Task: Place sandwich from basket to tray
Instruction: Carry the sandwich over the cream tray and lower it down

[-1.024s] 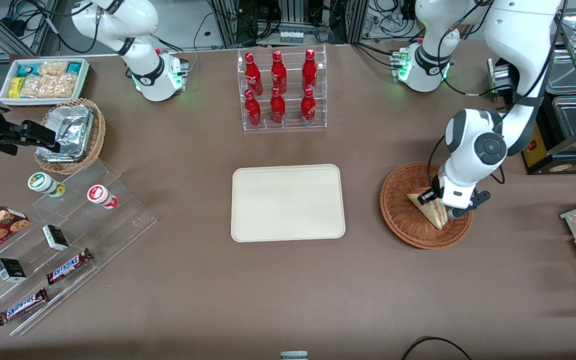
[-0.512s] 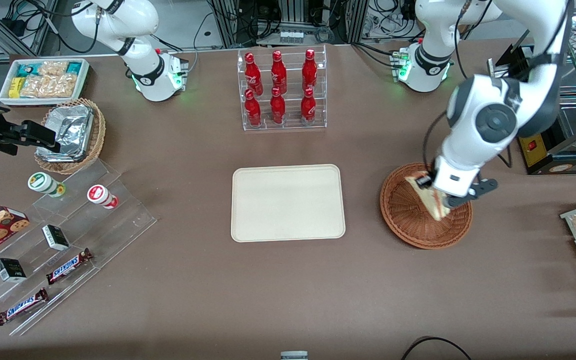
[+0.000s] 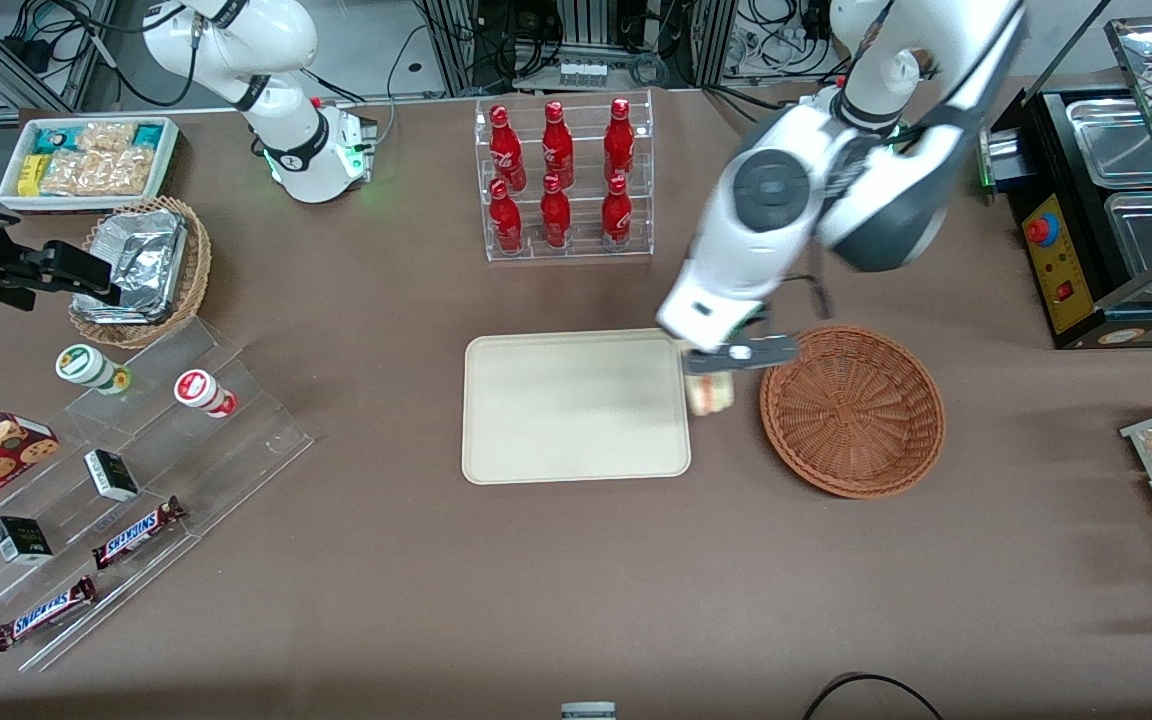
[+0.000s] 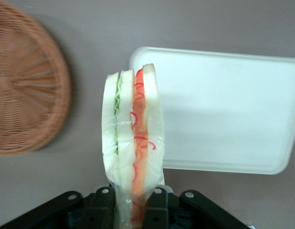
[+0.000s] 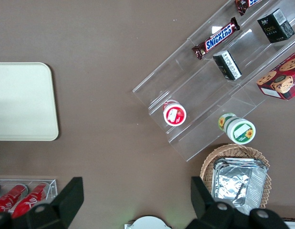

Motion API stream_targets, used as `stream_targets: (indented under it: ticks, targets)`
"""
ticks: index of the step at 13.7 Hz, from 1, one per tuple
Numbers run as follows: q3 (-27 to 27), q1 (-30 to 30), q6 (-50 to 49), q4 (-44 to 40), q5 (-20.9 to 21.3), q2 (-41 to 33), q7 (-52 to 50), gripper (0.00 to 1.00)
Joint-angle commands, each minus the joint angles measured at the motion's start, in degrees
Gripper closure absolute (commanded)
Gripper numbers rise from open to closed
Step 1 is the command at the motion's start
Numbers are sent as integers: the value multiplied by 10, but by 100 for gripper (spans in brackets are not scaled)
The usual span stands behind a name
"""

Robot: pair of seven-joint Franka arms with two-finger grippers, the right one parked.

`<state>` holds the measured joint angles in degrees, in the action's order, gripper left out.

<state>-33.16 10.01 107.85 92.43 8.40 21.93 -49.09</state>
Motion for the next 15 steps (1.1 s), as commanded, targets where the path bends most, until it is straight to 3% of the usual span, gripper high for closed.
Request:
stream_targets:
  ticks: [1,3,12,13,14,15]
  targets:
    - [-2,64,-13,-113,72,121,-60,100]
    - [-2,104,8,-150,118,179,-69,100]
    - [9,142,140,-152,199,290,-101,100]
    - [13,145,141,-151,198,292,-102,83]
    - [13,145,141,-151,198,291,-105,37]
    - [13,145,141,-151,199,290,-107,17]
